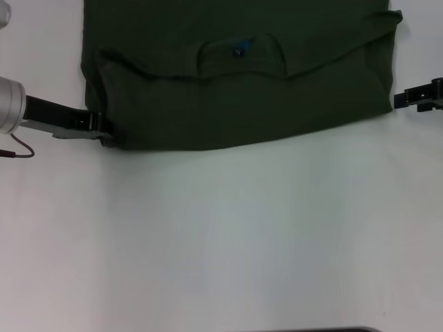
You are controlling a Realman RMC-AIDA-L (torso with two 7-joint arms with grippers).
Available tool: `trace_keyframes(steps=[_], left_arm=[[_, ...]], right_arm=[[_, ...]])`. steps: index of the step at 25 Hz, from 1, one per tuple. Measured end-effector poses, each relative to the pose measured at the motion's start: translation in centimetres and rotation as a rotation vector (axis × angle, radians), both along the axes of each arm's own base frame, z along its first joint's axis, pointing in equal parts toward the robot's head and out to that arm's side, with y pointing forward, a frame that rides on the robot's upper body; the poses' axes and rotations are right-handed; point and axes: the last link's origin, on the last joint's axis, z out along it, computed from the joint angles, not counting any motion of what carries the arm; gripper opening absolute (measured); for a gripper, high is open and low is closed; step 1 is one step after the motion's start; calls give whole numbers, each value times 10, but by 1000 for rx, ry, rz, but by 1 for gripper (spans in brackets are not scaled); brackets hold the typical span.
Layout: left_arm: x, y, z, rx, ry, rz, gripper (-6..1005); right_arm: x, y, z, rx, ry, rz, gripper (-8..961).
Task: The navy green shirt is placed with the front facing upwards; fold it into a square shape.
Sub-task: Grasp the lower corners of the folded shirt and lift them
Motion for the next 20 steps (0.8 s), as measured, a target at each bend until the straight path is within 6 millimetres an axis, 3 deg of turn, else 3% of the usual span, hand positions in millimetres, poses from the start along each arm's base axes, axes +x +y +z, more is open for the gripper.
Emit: trace_keyframes(steps=[6,20], left_arm=[[3,0,1,-9,-2,-8,62],[4,-1,0,-13,-3,-15,62]], right_arm=[[-5,9,-13,7,-5,7,627],[-10,25,-15,67,-65,68,627]])
